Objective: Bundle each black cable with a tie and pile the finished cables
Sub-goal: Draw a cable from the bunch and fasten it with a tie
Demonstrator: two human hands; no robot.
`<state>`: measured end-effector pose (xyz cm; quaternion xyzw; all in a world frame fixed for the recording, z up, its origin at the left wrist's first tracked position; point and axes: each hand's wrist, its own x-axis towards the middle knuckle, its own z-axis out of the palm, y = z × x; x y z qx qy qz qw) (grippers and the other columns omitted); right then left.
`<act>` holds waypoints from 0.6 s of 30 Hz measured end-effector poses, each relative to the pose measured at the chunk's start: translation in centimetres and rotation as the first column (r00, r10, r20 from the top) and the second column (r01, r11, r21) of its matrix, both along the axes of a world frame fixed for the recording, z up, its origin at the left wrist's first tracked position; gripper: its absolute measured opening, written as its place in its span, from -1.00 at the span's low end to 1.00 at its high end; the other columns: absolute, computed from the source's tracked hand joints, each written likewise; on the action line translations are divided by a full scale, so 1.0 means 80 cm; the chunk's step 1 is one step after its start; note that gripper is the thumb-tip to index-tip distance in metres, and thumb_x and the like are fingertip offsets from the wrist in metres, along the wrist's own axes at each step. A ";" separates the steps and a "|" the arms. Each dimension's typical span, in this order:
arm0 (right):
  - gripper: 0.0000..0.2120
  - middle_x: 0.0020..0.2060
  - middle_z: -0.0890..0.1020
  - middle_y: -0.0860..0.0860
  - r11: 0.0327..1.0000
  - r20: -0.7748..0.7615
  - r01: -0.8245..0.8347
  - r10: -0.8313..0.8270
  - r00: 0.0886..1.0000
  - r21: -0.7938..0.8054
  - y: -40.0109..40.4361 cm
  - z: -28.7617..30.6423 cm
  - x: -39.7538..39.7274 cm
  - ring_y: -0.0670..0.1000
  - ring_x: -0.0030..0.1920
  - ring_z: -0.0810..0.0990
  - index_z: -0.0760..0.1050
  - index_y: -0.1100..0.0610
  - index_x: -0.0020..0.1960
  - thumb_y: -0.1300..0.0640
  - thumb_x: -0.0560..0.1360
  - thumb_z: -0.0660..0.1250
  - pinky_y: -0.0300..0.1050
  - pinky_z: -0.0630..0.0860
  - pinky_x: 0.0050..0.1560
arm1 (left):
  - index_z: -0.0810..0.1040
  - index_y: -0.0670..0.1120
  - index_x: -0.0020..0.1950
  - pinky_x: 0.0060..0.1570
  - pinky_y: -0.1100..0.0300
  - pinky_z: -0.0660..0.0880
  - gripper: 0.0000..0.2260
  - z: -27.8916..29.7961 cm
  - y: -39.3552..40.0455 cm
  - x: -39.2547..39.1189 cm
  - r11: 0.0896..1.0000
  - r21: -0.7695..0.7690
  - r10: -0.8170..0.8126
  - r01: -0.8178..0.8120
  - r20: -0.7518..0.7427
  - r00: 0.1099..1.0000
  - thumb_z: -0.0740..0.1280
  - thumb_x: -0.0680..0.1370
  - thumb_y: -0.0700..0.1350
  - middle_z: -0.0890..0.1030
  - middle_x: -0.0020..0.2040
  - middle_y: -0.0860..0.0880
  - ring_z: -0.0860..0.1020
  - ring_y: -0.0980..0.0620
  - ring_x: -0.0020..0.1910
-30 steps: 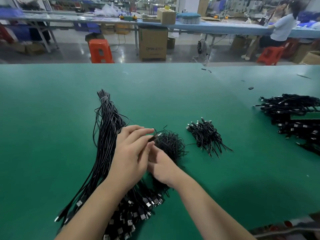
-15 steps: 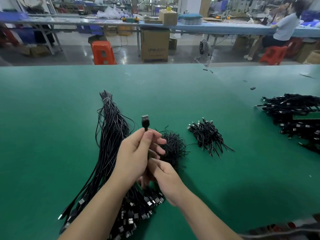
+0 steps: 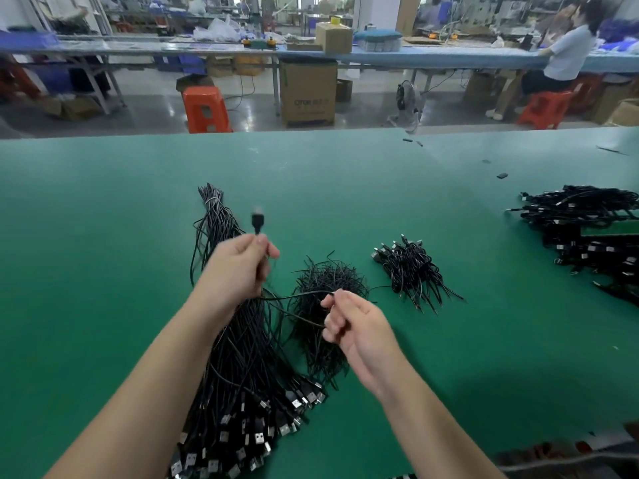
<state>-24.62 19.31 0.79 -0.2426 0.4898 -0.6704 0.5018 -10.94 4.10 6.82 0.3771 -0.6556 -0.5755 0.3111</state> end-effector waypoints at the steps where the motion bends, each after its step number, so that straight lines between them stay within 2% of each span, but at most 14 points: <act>1: -0.72 -0.42 0.40 -0.01 0.999 0.048 0.002 -0.001 0.999 -0.035 -0.001 0.008 -0.004 -0.05 -0.39 0.34 0.63 0.21 -0.10 -0.01 0.53 0.34 -0.21 0.36 -0.39 | 0.57 -0.12 -0.11 -0.53 0.22 0.34 -0.69 -0.012 0.004 0.000 0.998 -0.054 -0.039 0.045 0.108 0.993 0.15 0.71 -0.04 0.56 -0.41 0.01 0.37 0.05 -0.52; 2: -0.72 -0.43 0.38 -0.01 0.999 0.050 -0.001 0.003 0.999 -0.054 -0.001 0.016 -0.007 -0.06 -0.41 0.31 0.64 0.23 -0.10 0.01 0.55 0.34 -0.23 0.28 -0.44 | 0.58 -0.11 -0.09 -0.48 0.22 0.41 -0.70 -0.023 0.009 -0.002 0.991 -0.078 -0.090 0.104 0.172 0.981 0.15 0.71 -0.04 0.64 -0.33 0.01 0.45 0.04 -0.49; 4: -0.71 -0.45 0.40 -0.01 0.999 -0.069 0.005 -0.008 0.998 -0.044 -0.003 0.029 -0.009 -0.08 -0.44 0.30 0.65 0.23 -0.14 0.08 0.62 0.31 -0.24 0.18 -0.47 | 0.58 -0.11 -0.07 -0.38 0.20 0.46 -0.71 -0.039 0.021 -0.006 0.974 -0.051 -0.204 0.219 0.207 0.957 0.15 0.71 -0.05 0.69 -0.25 -0.02 0.53 0.03 -0.43; 6: -0.66 -0.47 0.45 -0.01 1.000 -0.220 0.025 -0.027 0.975 -0.009 -0.002 0.041 -0.009 -0.08 -0.46 0.33 0.66 0.17 -0.22 0.09 0.65 0.28 -0.25 0.18 -0.49 | 0.57 -0.08 -0.09 -0.30 0.17 0.45 -0.71 -0.046 0.030 -0.012 0.953 -0.063 -0.276 0.298 0.230 0.933 0.15 0.71 -0.05 0.64 -0.36 -0.04 0.53 0.00 -0.39; 8: -0.63 -0.47 0.50 -0.01 0.999 -0.283 0.039 -0.040 0.958 -0.008 -0.001 0.051 -0.012 -0.05 -0.45 0.38 0.64 0.09 -0.29 0.05 0.65 0.28 -0.25 0.25 -0.49 | 0.56 -0.12 -0.10 -0.22 0.21 0.47 -0.70 -0.050 0.033 -0.017 0.945 -0.104 -0.286 0.311 0.203 0.937 0.14 0.72 -0.07 0.68 -0.30 0.01 0.56 0.05 -0.32; 10: -0.64 -0.44 0.53 0.02 0.998 -0.271 0.042 -0.056 0.961 -0.057 0.002 0.061 -0.017 0.01 -0.38 0.47 0.58 0.02 -0.34 -0.03 0.60 0.28 -0.21 0.38 -0.42 | 0.56 -0.18 -0.08 -0.09 0.34 0.47 -0.69 -0.056 0.031 -0.019 0.957 -0.136 -0.232 0.255 0.163 0.959 0.14 0.72 -0.08 0.73 -0.15 0.04 0.65 0.13 -0.15; 11: -0.65 -0.41 0.53 0.02 0.995 -0.242 0.033 -0.054 0.969 -0.090 0.002 0.065 -0.020 0.03 -0.33 0.50 0.56 0.00 -0.35 -0.05 0.58 0.27 -0.19 0.44 -0.35 | 0.57 -0.18 -0.07 0.00 0.34 0.47 -0.69 -0.062 0.028 -0.019 0.963 -0.148 -0.202 0.226 0.161 0.966 0.14 0.72 -0.07 0.74 -0.08 0.05 0.66 0.15 -0.04; 13: -0.65 -0.39 0.50 0.00 0.990 -0.160 0.014 -0.037 0.986 -0.139 0.002 0.070 -0.025 0.01 -0.29 0.52 0.52 -0.01 -0.36 -0.06 0.58 0.26 -0.17 0.49 -0.25 | 0.57 -0.15 -0.07 0.16 0.16 0.48 -0.70 -0.075 0.022 -0.016 0.965 -0.153 -0.184 0.213 0.186 0.965 0.15 0.71 -0.04 0.73 -0.01 0.04 0.65 0.12 0.07; 15: -0.68 -0.38 0.46 -0.01 0.986 -0.091 0.009 -0.025 0.996 -0.169 0.001 0.073 -0.028 0.00 -0.30 0.49 0.51 0.02 -0.33 -0.04 0.58 0.29 -0.16 0.48 -0.25 | 0.55 -0.05 -0.09 0.20 -0.05 0.49 -0.72 -0.085 0.020 -0.013 0.961 -0.160 -0.189 0.225 0.214 0.958 0.15 0.71 -0.01 0.70 -0.04 -0.06 0.66 0.01 0.03; 18: -0.75 -0.38 0.44 -0.02 0.980 -0.076 0.001 -0.017 0.997 -0.200 0.003 0.075 -0.030 -0.02 -0.33 0.46 0.51 0.04 -0.28 0.00 0.56 0.34 -0.18 0.45 -0.31 | 0.49 0.12 -0.15 0.02 -0.02 0.50 -0.72 -0.090 0.022 -0.012 0.946 -0.239 -0.154 0.218 0.262 0.953 0.11 0.71 0.05 0.64 -0.18 0.00 0.63 0.07 -0.12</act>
